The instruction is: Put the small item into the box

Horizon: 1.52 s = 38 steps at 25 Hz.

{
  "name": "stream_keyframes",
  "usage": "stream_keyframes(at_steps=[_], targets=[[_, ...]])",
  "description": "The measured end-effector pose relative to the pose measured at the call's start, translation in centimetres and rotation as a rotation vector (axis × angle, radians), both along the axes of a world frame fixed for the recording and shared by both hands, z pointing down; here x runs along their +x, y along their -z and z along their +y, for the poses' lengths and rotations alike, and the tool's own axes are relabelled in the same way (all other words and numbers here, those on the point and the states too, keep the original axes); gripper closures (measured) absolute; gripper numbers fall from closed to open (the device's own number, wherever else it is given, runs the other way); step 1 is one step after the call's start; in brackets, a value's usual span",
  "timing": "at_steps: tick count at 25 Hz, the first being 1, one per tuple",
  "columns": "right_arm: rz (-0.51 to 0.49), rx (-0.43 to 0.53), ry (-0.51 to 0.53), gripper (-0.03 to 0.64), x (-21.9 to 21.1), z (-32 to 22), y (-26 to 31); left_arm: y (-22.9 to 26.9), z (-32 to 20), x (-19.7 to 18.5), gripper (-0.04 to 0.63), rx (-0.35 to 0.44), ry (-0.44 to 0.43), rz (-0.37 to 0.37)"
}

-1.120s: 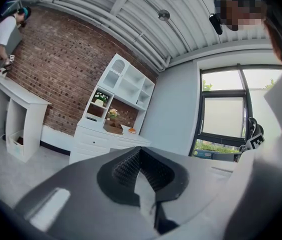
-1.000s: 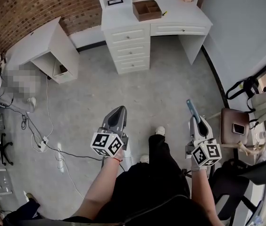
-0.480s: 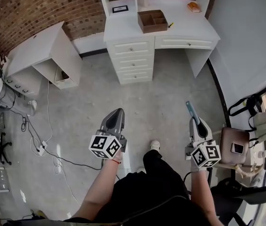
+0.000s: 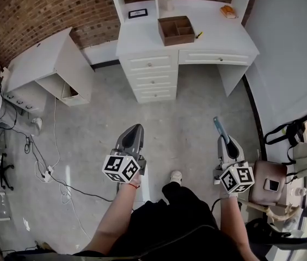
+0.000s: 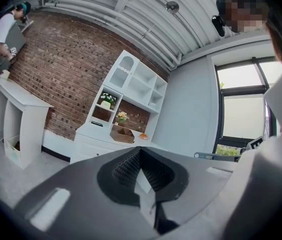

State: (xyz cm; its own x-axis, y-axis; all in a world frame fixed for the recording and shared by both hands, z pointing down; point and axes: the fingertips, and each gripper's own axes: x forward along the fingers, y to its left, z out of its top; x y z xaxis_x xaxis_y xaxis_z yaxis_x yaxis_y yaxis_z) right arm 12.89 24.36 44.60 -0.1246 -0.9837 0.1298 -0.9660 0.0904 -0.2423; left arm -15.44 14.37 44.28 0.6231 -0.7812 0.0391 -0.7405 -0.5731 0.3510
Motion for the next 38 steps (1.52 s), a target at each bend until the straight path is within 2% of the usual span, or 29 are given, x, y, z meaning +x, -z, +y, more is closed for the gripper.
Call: stream_keyframes(at_steps=[8, 16, 28, 38], targets=[[-0.010, 0.009, 0.031, 0.554, 2.4, -5.4, -0.1, 0.1, -4.6, 2.1, 0.595, 0.001, 0.032, -0.012], [-0.019, 0.003, 0.044, 0.554, 4.9, -8.2, -1.0, -0.2, -7.3, 5.0, 0.595, 0.003, 0.041, -0.001], [-0.033, -0.012, 0.041, 0.554, 6.0, -11.2, -2.0, -1.3, -10.2, 5.8, 0.595, -0.018, 0.049, -0.011], [-0.026, -0.005, 0.028, 0.554, 7.7, -18.9, -1.5, -0.7, -18.8, 8.3, 0.595, 0.003, 0.024, 0.007]])
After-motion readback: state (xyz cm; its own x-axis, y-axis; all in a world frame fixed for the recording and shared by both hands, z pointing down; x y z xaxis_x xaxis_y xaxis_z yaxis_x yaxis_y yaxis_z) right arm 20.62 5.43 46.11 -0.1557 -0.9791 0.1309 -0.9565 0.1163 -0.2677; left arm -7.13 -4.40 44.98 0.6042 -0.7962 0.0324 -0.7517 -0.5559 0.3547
